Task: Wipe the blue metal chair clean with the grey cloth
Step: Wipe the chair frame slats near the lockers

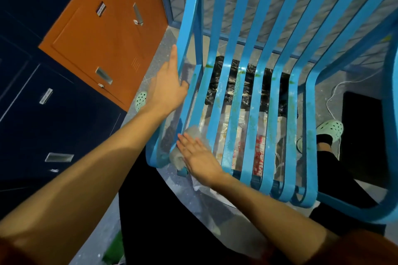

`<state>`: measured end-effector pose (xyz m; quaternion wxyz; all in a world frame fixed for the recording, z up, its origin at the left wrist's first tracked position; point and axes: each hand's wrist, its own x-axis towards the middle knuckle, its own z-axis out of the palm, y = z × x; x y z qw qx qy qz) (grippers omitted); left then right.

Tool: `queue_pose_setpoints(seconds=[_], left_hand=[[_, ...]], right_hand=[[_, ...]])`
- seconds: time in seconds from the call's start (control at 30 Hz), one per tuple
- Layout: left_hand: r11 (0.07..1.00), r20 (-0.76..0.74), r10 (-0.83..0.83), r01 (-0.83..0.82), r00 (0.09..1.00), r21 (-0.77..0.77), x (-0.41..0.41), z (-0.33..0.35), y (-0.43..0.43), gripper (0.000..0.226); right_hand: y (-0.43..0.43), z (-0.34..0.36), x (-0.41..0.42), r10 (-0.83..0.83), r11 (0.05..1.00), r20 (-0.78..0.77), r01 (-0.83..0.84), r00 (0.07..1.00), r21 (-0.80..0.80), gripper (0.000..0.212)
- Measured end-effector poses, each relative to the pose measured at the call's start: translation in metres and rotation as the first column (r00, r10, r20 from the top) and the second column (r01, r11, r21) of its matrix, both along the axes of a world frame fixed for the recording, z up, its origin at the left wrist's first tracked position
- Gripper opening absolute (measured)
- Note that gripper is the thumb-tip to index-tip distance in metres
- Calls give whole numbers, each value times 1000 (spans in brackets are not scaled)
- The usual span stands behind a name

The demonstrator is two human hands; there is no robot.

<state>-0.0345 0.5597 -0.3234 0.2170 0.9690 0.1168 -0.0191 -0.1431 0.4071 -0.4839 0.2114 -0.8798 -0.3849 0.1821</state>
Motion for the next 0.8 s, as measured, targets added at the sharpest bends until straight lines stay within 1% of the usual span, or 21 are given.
queue_pose_setpoints(seconds=[0.07,0.1,0.13,0.17,0.2,0.23,0.3,0.33,0.37,0.43,0.5,0.57,0.63,0.7,0.77,0.8], left_hand=[[1000,-1,8,-8,1000,-17,1,0,0,89],[1000,0,11,-11,1000,-23,1,0,1,88],[1000,2,12,-12,1000,-27,1,0,1,87],[999,3,12,-12,1000,-30,1,0,0,87],[999,3,10,-10,1000,-32,1,1,1,87],[999,3,8,-8,1000,-34,1,1,1,87],[999,0,7,-7,1000,-44,1,2,2,87],[999,1,9,-9,1000,-45,1,1,1,87],[999,1,13,-13,1000,-42,1,1,1,86],[999,-3,14,-14,1000,-41,1,1,0,85],[999,-6,20,-21,1000,-42,0,2,2,84],[999,-1,25,-25,1000,-34,-1,3,0,85],[1000,6,17,-17,1000,-25,-2,3,-1,85],[1000,4,11,-11,1000,-15,-2,3,0,84],[1000,7,8,-8,1000,-8,-1,1,0,84],[1000,11,10,-10,1000,-1,-1,1,0,84]], right_hand=[[10,3,9,-130,992,-36,129,991,-4,54],[14,7,10,-171,985,-57,171,984,-6,53],[17,9,7,-179,984,-71,179,981,-5,53],[16,11,1,-146,989,-67,147,987,2,55],[14,13,-9,-78,997,-41,79,996,19,57],[9,12,-18,24,999,1,-24,1000,29,58],[-4,7,-25,200,979,72,-203,977,28,57],[-7,4,-18,239,970,105,-243,965,19,55],[-6,2,-8,235,972,123,-237,964,3,52],[2,4,11,143,990,72,-141,987,-26,52],[9,8,17,34,999,15,-34,999,-32,58],[9,12,0,-37,999,-45,37,998,2,66],[4,16,-32,-28,996,-64,33,998,79,70],[0,20,-54,8,992,-75,1,997,125,68],[-1,19,-48,0,993,-65,7,998,116,66],[2,19,-37,-14,996,-68,20,998,86,64]])
